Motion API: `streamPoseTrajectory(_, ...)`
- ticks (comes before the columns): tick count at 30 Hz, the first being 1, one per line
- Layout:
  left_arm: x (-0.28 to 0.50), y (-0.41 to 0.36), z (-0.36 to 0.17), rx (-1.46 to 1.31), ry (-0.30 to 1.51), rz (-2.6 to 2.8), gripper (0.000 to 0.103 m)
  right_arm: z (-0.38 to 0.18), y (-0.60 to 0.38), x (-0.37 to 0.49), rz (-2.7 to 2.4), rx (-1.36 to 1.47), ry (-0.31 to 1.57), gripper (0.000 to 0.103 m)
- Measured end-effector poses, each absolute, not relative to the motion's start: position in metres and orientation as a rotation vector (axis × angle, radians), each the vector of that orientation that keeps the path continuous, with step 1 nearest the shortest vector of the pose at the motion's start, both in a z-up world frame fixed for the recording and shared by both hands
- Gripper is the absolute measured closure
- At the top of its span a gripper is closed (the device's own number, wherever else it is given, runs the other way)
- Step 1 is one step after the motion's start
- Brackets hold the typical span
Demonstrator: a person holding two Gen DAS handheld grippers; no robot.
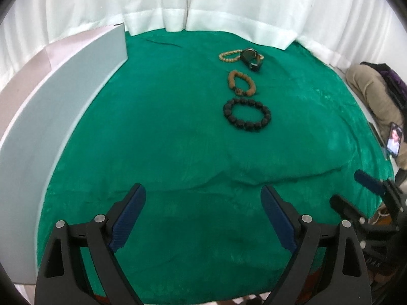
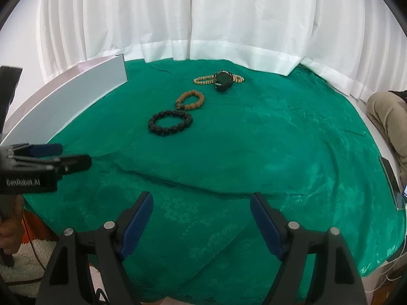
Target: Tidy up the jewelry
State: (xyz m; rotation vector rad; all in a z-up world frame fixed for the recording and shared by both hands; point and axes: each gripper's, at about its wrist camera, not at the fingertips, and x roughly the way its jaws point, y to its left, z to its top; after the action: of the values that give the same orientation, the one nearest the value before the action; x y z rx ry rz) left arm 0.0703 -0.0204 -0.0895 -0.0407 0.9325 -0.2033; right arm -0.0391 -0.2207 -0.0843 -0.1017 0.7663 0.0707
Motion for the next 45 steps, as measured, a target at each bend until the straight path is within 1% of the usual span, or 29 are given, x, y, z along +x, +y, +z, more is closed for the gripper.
streamPoseTrajectory(6,0.101,-0.040,-0.081,-0.037,0.947,-0.281,0.010,-0.085,-0.224,-0.040,0.067,-0.089,0.762,0.023)
streamPoseTrajectory(11,0.147,-0.050,-0.083,-0.061,0.958,-0.256,0.012,-0.086,-0.227,-0.042,0.066,-0.081,0.765,0.023)
streamPoseTrajectory(13,0.168,-0.054,-0.091,-0.073,0.978,-0.233,0.017,-0.086,-0.228,-0.044,0.065,-0.079,0.762,0.023)
streamPoseTrajectory(17,0.190,-0.069,-0.108,0.013,1.004,-0.186,0.022,-0.085,-0.229,-0.044,0.062,-0.075,0.762,0.023)
streamPoseTrajectory(23,0.197,-0.083,-0.124,0.121,1.025,-0.158,0.021,-0.083,-0.231,-0.046,0.059,-0.073,0.759,0.023)
streamPoseTrajectory(24,0.197,-0.082,-0.124,0.116,1.017,-0.153,0.020,-0.083,-0.231,-0.047,0.059,-0.071,0.759,0.023)
streamPoseTrajectory(29,0.198,-0.075,-0.125,0.093,1.029,-0.168,0.020,-0.084,-0.230,-0.048,0.062,-0.070,0.766,0.023)
streamPoseTrajectory(30,0.198,-0.075,-0.125,0.092,1.031,-0.171,0.022,-0.084,-0.230,-0.049,0.066,-0.069,0.768,0.023)
streamPoseTrajectory(32,0.197,-0.077,-0.122,0.092,1.035,-0.177,0.032,-0.084,-0.229,-0.051,0.068,-0.071,0.767,0.023)
streamPoseTrajectory(33,0.197,-0.078,-0.120,0.098,1.034,-0.185,0.044,-0.083,-0.229,-0.051,0.069,-0.073,0.765,0.023)
streamPoseTrajectory(34,0.196,-0.080,-0.119,0.103,1.034,-0.195,0.052,-0.083,-0.228,-0.052,0.069,-0.074,0.764,0.023)
streamPoseTrajectory(36,0.195,-0.086,-0.117,0.131,1.034,-0.219,0.083,-0.084,-0.228,-0.054,0.068,-0.072,0.765,0.023)
streamPoseTrajectory(37,0.193,-0.089,-0.116,0.148,1.033,-0.226,0.091,-0.084,-0.228,-0.055,0.068,-0.072,0.768,0.023)
streamPoseTrajectory(41,0.185,-0.092,-0.116,0.168,1.027,-0.236,0.092,-0.086,-0.228,-0.055,0.066,-0.072,0.777,0.023)
streamPoseTrajectory(45,0.178,-0.072,-0.106,0.036,1.035,-0.280,0.093,-0.085,-0.227,-0.056,0.059,-0.073,0.775,0.023)
